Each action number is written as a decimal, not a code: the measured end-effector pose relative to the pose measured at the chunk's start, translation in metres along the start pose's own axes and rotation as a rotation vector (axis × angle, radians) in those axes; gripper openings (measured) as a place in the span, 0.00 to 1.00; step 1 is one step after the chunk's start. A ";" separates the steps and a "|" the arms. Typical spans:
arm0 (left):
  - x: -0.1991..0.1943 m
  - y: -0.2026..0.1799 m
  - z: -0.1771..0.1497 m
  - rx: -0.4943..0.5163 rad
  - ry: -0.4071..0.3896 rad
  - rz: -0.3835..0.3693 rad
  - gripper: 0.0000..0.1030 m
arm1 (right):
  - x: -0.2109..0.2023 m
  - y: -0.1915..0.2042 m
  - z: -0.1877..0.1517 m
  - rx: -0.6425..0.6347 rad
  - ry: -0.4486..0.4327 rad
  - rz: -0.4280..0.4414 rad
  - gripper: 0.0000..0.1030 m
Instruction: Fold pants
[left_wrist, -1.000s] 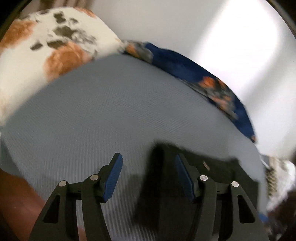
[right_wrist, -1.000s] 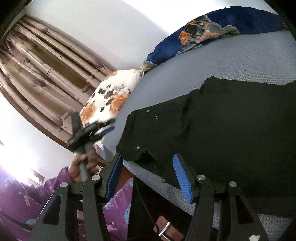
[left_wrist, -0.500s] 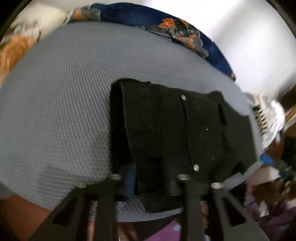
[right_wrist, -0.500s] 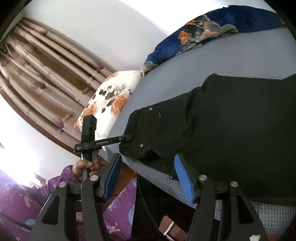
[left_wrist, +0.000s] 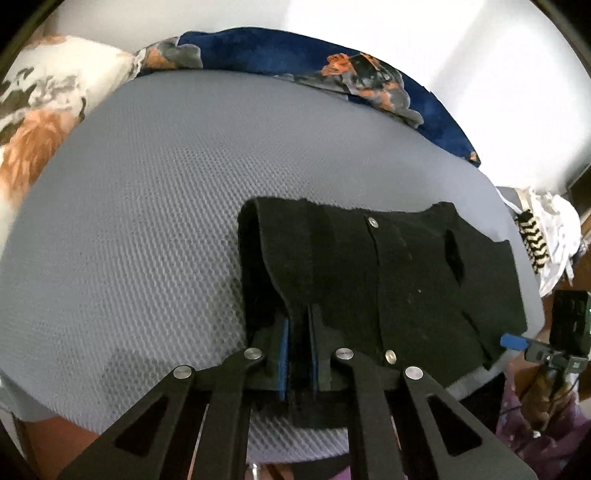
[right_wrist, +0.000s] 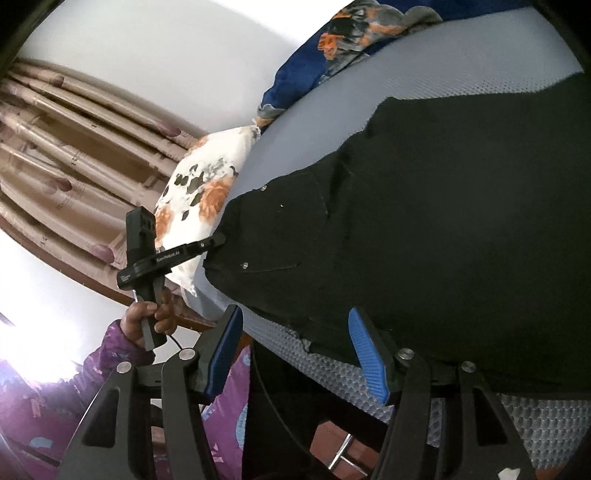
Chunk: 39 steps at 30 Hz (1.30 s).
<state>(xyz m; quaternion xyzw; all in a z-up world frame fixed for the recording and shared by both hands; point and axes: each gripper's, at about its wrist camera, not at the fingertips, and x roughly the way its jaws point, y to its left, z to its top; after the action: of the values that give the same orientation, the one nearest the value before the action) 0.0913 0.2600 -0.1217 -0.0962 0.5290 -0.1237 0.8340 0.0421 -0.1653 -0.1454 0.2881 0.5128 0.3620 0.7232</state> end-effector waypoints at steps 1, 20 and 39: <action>-0.002 0.000 0.002 0.005 -0.021 0.017 0.08 | 0.000 -0.001 -0.001 0.000 0.002 -0.001 0.56; -0.040 -0.061 -0.017 -0.010 -0.012 -0.299 0.56 | -0.009 -0.014 0.007 0.013 -0.064 0.063 0.53; 0.004 -0.080 -0.039 -0.073 0.133 -0.305 0.42 | -0.045 0.007 -0.004 -0.240 0.010 -0.104 0.36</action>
<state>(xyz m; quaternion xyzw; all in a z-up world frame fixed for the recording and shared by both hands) 0.0488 0.1815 -0.1183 -0.1970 0.5664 -0.2356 0.7648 0.0274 -0.1976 -0.1171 0.1705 0.4839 0.3841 0.7677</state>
